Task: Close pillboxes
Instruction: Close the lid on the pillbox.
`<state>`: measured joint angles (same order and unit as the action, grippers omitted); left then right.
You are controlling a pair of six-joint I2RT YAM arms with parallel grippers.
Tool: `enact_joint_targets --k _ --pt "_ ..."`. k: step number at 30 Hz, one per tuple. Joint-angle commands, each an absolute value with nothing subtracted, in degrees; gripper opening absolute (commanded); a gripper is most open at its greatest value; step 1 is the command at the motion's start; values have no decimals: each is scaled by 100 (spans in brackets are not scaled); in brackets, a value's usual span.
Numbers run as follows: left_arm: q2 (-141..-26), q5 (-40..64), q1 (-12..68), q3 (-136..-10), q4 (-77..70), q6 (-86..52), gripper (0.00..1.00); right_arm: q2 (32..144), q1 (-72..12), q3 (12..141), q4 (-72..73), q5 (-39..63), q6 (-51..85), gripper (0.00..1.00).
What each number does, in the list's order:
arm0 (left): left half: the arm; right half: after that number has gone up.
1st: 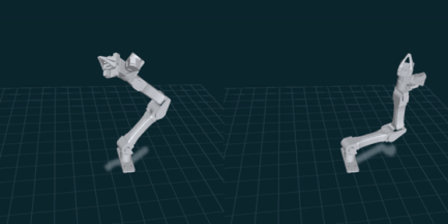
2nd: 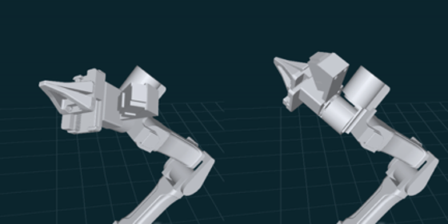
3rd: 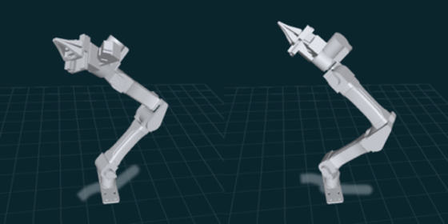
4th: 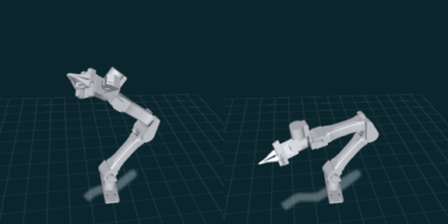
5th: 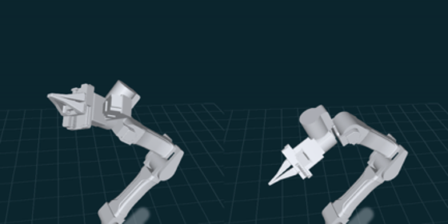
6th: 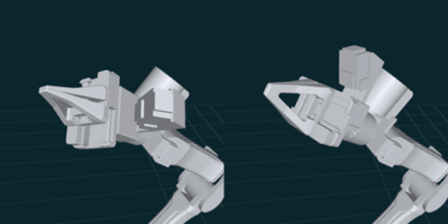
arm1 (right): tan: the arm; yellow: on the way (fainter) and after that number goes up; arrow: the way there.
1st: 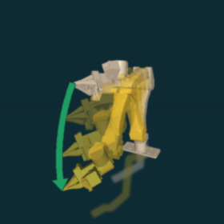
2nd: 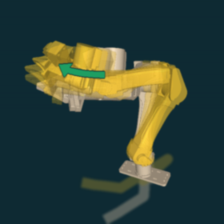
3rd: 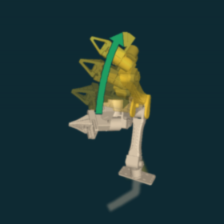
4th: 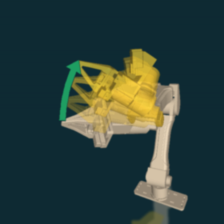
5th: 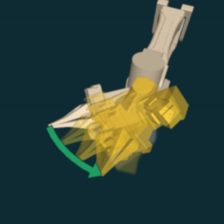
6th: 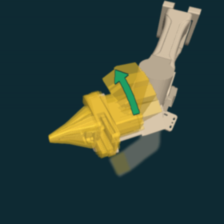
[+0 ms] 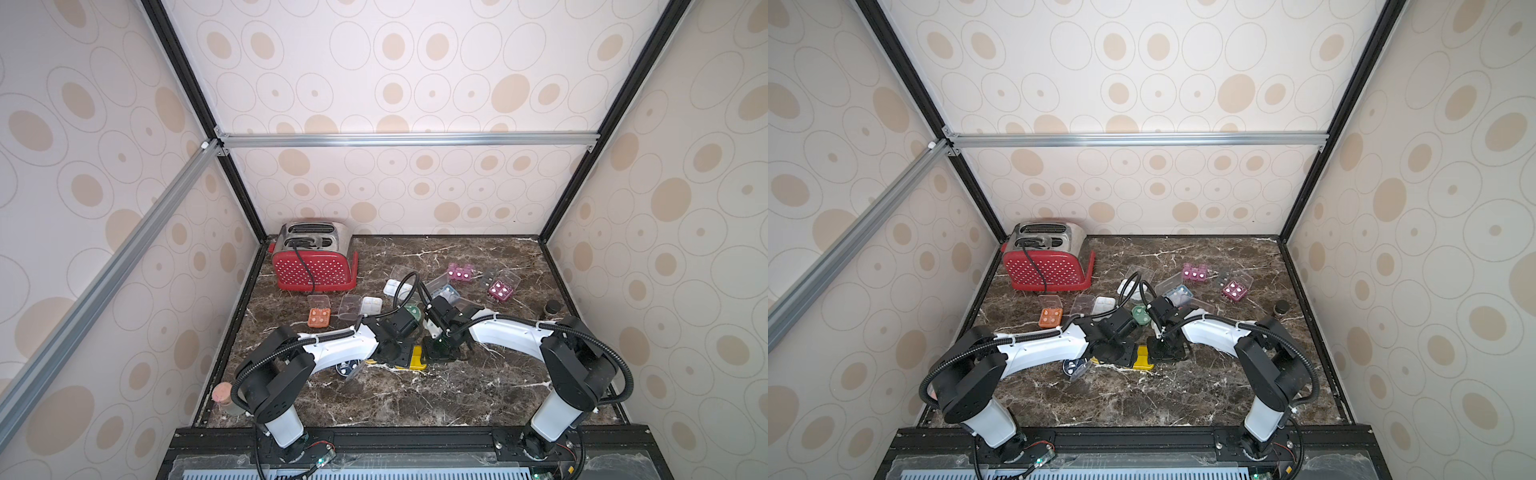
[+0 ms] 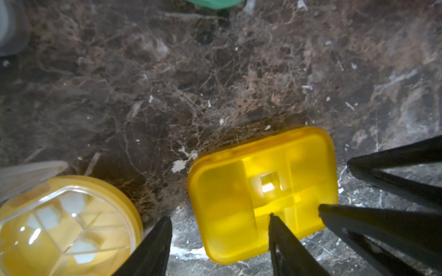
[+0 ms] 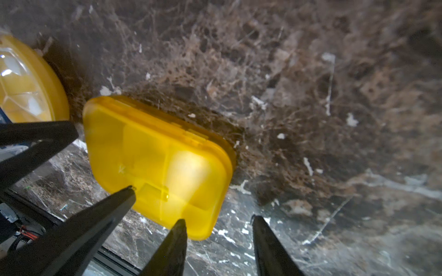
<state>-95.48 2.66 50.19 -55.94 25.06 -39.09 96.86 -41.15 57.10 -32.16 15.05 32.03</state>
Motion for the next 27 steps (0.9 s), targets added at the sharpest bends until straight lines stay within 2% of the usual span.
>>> enact_joint_targets --k 1,10,21,25,27 --pt "-9634 167 4985 -5663 2543 -3919 60 9854 -4131 5693 -3358 1317 3153 46" --pt "-9735 158 5018 -5784 2439 -3889 60 9614 -3820 5539 -3459 1178 3053 45" --pt "-9672 189 5148 -6161 2307 -3888 60 8794 -3404 5535 -3933 898 2616 46" --pt "-9281 83 5143 -6408 2757 -3652 70 8613 -3375 5789 -4082 959 2289 50" --pt "-9038 -80 5143 -6485 3040 -3589 71 8597 -3375 5924 -4025 1074 2164 53"
